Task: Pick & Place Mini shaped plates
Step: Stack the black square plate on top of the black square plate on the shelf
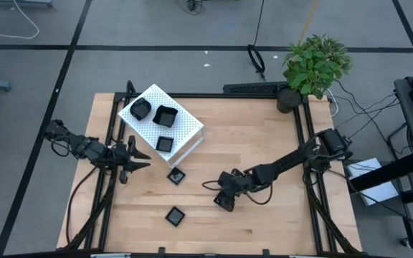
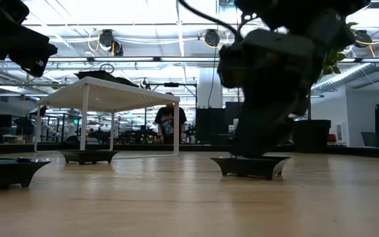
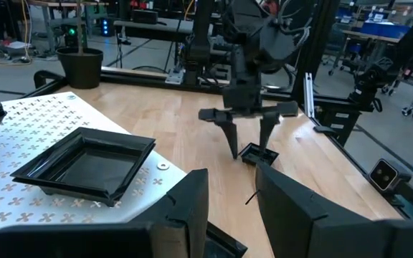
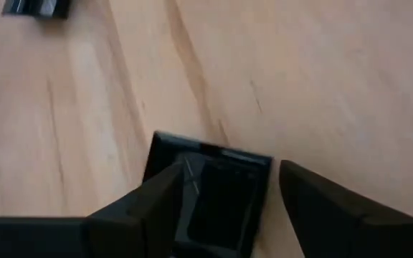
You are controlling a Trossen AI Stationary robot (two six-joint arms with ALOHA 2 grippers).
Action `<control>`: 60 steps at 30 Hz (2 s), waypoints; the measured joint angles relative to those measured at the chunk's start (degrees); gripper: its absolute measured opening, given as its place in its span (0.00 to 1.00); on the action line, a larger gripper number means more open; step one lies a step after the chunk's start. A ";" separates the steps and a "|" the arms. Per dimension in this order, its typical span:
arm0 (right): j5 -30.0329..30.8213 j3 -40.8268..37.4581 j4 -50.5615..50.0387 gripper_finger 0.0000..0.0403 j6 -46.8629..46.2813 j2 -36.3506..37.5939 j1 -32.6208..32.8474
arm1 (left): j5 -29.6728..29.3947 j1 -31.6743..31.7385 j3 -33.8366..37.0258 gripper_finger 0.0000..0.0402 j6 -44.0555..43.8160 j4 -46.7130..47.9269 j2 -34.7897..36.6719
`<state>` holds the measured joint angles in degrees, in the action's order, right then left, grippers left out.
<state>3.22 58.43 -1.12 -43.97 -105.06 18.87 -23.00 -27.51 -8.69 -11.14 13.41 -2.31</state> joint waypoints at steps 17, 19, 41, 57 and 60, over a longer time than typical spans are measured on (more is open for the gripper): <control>2.60 0.00 -4.18 0.39 -2.79 1.58 1.07 | 0.07 0.00 -0.04 0.30 -0.02 0.04 0.00; 2.71 0.00 -4.17 0.38 -2.03 1.53 1.66 | 0.07 0.00 -0.04 0.30 -0.01 -0.01 0.00; 5.99 0.00 -7.92 0.20 6.74 1.31 2.25 | 0.04 -0.01 -0.04 0.30 -0.01 0.02 0.00; 5.89 0.03 -2.58 0.01 9.84 1.38 2.20 | 0.02 0.00 -0.02 0.30 0.00 0.02 0.00; 5.77 0.02 1.50 0.00 11.11 1.38 2.01 | 0.02 0.00 -0.04 0.30 -0.01 0.02 0.00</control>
<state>8.99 58.45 0.38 -32.86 -103.68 20.89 -22.98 -27.51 -8.72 -11.14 13.43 -2.31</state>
